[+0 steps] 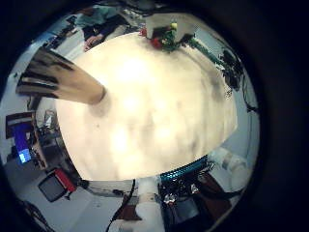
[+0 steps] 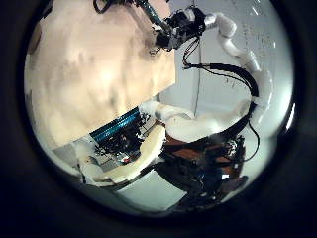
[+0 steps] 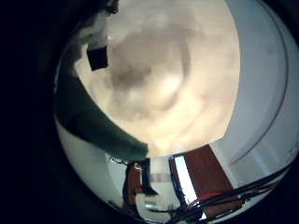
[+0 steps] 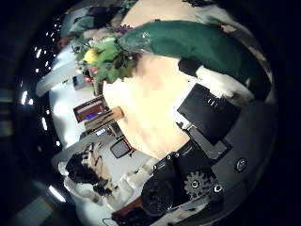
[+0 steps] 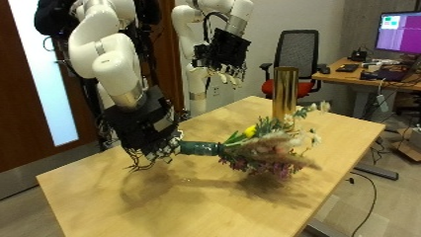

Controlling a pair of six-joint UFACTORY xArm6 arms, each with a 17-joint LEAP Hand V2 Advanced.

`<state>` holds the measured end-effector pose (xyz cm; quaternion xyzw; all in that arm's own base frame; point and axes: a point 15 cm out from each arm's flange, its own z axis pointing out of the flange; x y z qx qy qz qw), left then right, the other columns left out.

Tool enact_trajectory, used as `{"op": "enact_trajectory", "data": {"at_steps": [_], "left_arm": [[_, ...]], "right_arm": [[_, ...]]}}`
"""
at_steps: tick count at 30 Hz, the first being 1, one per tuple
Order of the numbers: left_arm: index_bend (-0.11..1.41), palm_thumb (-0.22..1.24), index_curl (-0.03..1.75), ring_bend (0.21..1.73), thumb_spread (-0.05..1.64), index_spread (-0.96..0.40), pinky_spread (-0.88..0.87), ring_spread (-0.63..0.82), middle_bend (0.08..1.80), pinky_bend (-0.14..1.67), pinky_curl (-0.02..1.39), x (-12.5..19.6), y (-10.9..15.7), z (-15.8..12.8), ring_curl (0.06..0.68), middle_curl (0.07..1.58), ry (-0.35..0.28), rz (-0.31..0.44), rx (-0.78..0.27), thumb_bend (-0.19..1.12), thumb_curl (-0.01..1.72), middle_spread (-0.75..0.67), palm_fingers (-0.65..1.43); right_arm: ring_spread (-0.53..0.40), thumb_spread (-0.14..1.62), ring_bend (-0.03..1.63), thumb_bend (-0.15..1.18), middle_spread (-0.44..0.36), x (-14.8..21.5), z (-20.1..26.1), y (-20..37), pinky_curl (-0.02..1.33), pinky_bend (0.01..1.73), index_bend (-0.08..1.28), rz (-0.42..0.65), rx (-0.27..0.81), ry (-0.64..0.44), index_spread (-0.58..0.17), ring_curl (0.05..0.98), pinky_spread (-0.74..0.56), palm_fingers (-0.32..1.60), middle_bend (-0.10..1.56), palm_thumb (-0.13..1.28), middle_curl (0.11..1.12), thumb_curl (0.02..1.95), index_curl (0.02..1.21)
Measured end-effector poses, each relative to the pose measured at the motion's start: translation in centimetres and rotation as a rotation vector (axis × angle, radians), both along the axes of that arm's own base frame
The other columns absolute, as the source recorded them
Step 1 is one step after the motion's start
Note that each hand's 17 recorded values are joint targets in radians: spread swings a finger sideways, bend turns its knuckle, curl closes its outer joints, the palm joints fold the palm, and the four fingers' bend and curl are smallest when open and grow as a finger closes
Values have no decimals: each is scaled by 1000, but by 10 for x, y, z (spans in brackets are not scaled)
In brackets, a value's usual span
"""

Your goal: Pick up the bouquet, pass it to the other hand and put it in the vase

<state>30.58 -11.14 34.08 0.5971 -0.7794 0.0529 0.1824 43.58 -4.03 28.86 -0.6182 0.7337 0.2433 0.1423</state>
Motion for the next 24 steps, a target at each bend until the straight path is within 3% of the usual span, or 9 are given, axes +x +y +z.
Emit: {"op": "enact_trajectory", "data": {"at_steps": [9, 14, 24], "left_arm": [[193, 356, 397, 330, 884, 216, 525, 602, 190, 181, 262, 7, 12, 5, 224, 285, -12, 52, -29, -33, 306, 479, 92], [194, 338, 401, 337, 889, 207, 519, 586, 196, 177, 255, 21, 21, 24, 226, 291, -51, 107, -120, -33, 302, 444, 128], [173, 303, 394, 363, 885, 215, 488, 542, 208, 181, 242, 40, 34, 67, 231, 317, -148, 175, -292, -36, 300, 392, 176]], "right_arm": [[-193, 578, 1421, -15, -146, -7, 89, 30, 687, 1341, 1038, 27, 177, -239, -265, 612, -229, 1138, 1306, 1201, 769, 810, 908], [-190, 499, 1424, -15, -143, -13, 127, 52, 711, 1306, 1047, 68, 331, -376, -259, 612, -234, 1137, 1308, 1201, 772, 858, 910], [-190, 393, 1422, -18, -136, -46, 165, 96, 757, 1261, 1058, 234, 626, -493, -247, 613, -222, 1146, 1325, 1192, 760, 907, 908]]}}
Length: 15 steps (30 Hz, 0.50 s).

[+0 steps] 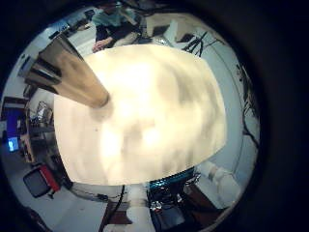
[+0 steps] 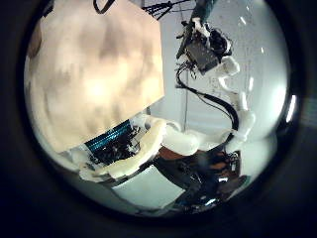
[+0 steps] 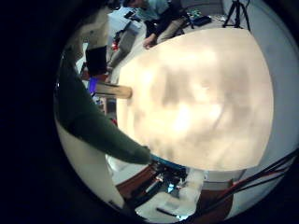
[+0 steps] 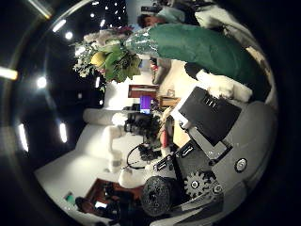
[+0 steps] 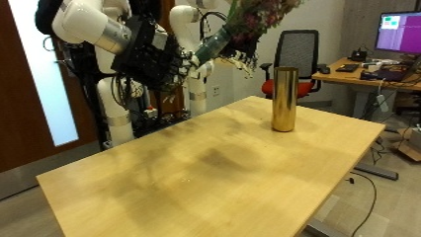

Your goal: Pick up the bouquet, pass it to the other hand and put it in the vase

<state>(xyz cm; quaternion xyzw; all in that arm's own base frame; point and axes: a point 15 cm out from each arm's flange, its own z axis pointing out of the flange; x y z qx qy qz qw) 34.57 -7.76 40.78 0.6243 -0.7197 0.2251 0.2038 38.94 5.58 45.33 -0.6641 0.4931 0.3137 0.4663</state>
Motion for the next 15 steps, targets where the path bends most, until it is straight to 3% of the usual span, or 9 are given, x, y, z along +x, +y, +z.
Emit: {"op": "enact_trajectory", "data": {"at_steps": [11, 15], "left_arm": [[152, 196, 326, 442, 811, 277, 478, 530, 222, 204, 277, 15, -16, 51, 239, 328, -135, 42, -258, -42, 305, 399, 156], [152, 181, 311, 471, 795, 280, 471, 520, 229, 205, 287, 17, -20, 67, 243, 330, -162, 46, -332, -39, 309, 401, 164]], "right_arm": [[-189, 286, 1428, -22, -126, -20, -17, 36, 811, 1209, 1082, 174, 133, -113, -240, 613, -231, 1141, 1333, 1184, 750, 929, 902], [-189, 256, 1428, -23, -126, -28, -22, 61, 823, 1199, 1083, 241, 184, -103, -236, 613, -235, 1142, 1337, 1177, 750, 930, 900]]}}
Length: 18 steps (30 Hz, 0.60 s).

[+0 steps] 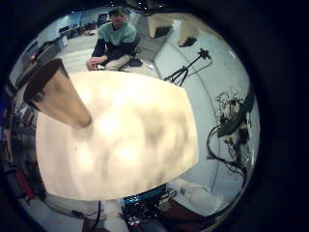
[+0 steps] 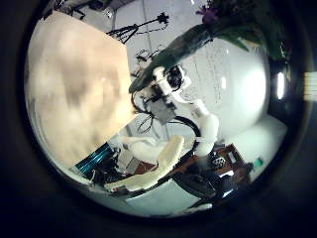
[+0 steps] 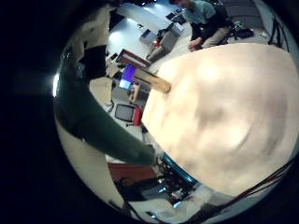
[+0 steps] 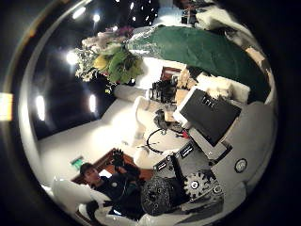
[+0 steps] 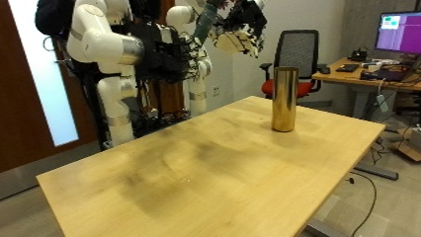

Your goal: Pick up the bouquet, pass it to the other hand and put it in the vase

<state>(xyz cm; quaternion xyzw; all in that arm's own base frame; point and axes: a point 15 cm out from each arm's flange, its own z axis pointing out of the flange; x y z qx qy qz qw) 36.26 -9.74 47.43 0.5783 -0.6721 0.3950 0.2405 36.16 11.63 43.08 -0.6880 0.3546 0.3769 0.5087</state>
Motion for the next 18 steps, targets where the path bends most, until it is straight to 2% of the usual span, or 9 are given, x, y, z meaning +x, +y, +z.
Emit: {"op": "enact_trajectory", "data": {"at_steps": [7, 16, 18], "left_arm": [[153, 168, 294, 516, 774, 281, 455, 501, 243, 216, 301, -3, -17, 12, 241, 334, -6, -36, -88, -38, 321, 394, 178], [153, 173, 283, 555, 761, 284, 437, 489, 282, 224, 309, -10, -31, 21, 230, 344, 41, -108, -196, -39, 328, 351, 223], [155, 184, 280, 560, 760, 274, 408, 473, 325, 226, 308, -9, -34, 25, 224, 355, 44, -116, -227, -35, 330, 306, 267]], "right_arm": [[-184, 196, 1436, -21, -126, -11, 3, 40, 854, 1174, 1101, 101, 33, 0, -227, 615, -244, 1143, 1337, 1171, 751, 935, 895], [-182, 155, 1437, -21, -127, -18, 1, 63, 894, 1143, 1112, 158, 29, 3, -221, 614, -256, 1143, 1341, 1164, 754, 934, 885], [-182, 150, 1435, -20, -126, -19, -2, 67, 900, 1137, 1119, 166, 30, 9, -221, 613, -258, 1146, 1343, 1163, 755, 934, 884]]}}
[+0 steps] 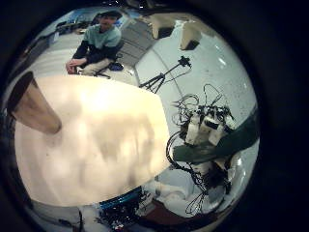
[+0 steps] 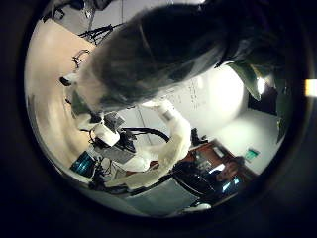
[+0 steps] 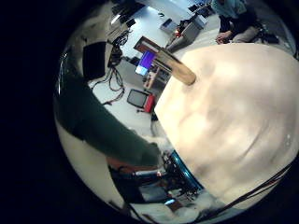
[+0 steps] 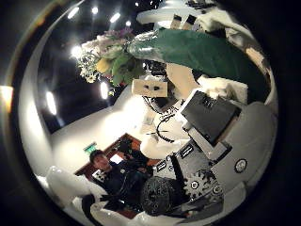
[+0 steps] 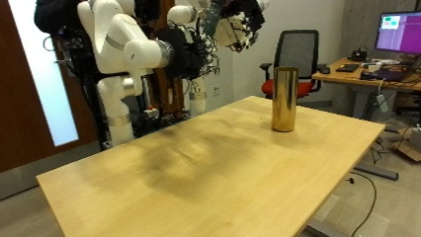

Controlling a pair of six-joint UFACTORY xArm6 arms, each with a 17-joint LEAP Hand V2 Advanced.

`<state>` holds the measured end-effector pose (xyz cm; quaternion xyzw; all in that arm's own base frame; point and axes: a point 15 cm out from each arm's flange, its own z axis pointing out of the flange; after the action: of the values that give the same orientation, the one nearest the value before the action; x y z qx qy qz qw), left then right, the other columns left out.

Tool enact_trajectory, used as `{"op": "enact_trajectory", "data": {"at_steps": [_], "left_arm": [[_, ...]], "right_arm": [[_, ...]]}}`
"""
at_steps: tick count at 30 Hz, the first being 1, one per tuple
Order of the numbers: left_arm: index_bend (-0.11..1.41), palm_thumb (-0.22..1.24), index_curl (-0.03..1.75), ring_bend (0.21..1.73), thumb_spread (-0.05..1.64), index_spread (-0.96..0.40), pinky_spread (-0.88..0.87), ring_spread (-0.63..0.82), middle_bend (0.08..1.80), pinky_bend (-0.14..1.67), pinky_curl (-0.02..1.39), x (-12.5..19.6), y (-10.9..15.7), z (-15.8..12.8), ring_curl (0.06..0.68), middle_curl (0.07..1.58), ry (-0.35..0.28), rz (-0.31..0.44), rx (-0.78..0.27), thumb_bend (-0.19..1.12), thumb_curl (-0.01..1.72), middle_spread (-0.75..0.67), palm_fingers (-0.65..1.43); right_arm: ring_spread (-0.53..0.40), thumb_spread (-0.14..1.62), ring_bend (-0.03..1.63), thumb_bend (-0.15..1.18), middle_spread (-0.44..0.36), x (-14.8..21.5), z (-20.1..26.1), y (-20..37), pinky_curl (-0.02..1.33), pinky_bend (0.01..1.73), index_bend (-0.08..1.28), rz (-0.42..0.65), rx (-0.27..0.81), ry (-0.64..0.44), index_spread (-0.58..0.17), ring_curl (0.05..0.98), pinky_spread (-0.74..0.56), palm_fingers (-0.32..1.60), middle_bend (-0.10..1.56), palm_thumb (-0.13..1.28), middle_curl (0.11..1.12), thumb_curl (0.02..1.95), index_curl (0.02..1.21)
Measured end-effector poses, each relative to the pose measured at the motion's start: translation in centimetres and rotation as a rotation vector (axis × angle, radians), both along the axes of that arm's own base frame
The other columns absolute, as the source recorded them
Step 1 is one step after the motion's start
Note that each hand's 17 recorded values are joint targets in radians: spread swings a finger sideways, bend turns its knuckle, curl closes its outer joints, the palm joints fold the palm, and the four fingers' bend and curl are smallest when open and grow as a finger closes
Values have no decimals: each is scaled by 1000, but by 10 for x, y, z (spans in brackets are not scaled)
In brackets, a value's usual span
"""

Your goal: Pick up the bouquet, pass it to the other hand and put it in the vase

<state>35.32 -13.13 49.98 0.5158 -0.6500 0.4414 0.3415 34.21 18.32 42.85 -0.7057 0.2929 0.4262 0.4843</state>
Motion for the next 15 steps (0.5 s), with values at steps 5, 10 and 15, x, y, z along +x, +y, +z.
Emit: {"op": "enact_trajectory", "data": {"at_steps": [5, 10, 15], "left_arm": [[168, 211, 292, 558, 763, 212, 276, 351, 470, 211, 304, -2, -5, 9, 208, 404, 3, -13, -60, -35, 334, 94, 398], [168, 252, 307, 600, 780, 119, 33, 104, 662, 306, 315, 1, -3, 11, 200, 477, 9, -4, -87, -29, 337, -146, 683], [157, 589, 264, 870, 877, -144, -600, -463, 892, 809, 462, 1, -4, 11, 310, 606, 35, -13, -111, 20, 373, -425, 1120]], "right_arm": [[-184, 144, 1433, -20, -126, 8, -7, 2, 917, 1127, 1126, -28, -25, -9, -220, 614, -256, 1140, 1348, 1163, 756, 934, 882], [-189, 162, 1431, -21, -126, 14, -11, 5, 938, 1122, 1129, -47, -40, -19, -221, 619, -258, 1134, 1356, 1157, 756, 933, 882], [-192, 230, 1425, -22, -126, 23, -12, 4, 956, 1123, 1124, -79, -47, -32, -223, 624, -265, 1124, 1357, 1141, 755, 932, 884]]}}
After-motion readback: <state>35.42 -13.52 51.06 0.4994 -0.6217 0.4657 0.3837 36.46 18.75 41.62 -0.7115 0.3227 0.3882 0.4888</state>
